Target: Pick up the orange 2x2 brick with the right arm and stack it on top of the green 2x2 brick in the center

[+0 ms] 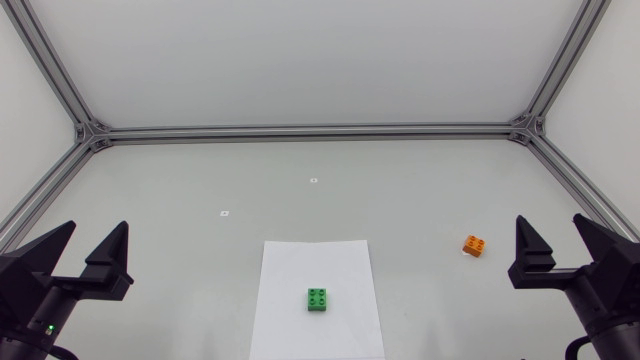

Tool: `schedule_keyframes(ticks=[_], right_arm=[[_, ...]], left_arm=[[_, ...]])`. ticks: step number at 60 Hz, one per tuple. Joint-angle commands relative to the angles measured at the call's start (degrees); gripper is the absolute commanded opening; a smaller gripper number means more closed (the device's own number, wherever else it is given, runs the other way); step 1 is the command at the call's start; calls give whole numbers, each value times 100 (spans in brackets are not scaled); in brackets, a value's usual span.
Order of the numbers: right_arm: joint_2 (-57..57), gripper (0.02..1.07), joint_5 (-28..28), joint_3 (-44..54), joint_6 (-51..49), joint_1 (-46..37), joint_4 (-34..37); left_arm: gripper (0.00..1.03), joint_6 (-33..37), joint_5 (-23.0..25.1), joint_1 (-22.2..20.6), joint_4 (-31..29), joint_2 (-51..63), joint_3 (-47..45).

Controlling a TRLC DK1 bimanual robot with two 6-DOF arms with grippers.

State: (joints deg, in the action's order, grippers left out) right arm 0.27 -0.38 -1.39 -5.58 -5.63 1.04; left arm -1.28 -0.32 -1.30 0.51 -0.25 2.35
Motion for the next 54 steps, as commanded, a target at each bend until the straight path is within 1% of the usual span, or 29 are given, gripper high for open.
schedule_keyframes(ticks=[1, 30, 54], right_arm=[[-54, 103, -23, 139, 84, 9, -42], [-71, 103, -23, 139, 66, 27, -130], [-62, 103, 12, -389, 75, 27, -148]], left_arm=[[99, 75, 23, 16, -78, -45, -235], [99, 75, 23, 16, -78, -45, -235], [99, 75, 23, 16, -87, -45, -235]])
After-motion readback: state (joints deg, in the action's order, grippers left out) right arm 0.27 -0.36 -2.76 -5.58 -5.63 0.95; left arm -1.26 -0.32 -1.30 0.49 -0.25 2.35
